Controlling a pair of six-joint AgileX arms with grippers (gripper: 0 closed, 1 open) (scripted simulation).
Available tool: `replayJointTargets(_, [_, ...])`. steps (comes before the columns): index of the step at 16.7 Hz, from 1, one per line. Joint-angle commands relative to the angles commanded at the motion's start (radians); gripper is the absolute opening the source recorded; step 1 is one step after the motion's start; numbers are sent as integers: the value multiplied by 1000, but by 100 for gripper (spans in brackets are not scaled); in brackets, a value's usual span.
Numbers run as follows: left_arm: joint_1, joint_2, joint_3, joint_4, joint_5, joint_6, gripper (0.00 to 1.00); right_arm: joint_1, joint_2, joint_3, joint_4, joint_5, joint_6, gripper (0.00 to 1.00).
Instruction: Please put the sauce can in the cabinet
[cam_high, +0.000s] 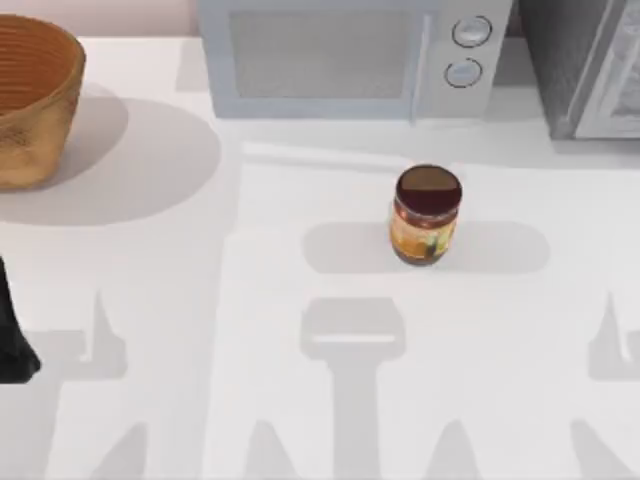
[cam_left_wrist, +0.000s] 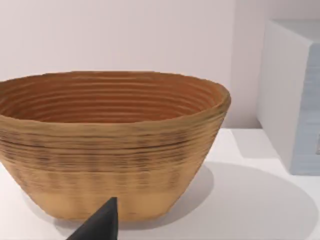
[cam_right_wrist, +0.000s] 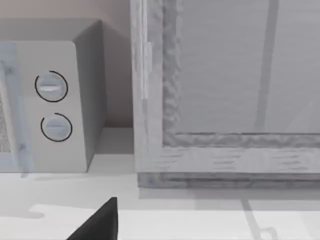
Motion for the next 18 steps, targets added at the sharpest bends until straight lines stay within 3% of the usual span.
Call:
replayJointTargets(4, [0, 0, 0, 0, 0, 0, 100, 6, 23, 14, 0, -23, -6, 100])
replayJointTargets(7, [0, 0, 0, 0, 0, 0, 100, 24, 124, 70, 1, -110, -35, 100])
replayJointTargets(12, [0, 0, 0, 0, 0, 0, 100, 51, 452, 240, 1, -349, -139, 100])
replayJointTargets(18, [0, 0, 0, 0, 0, 0, 100, 64, 1001, 525, 17, -710, -348, 100])
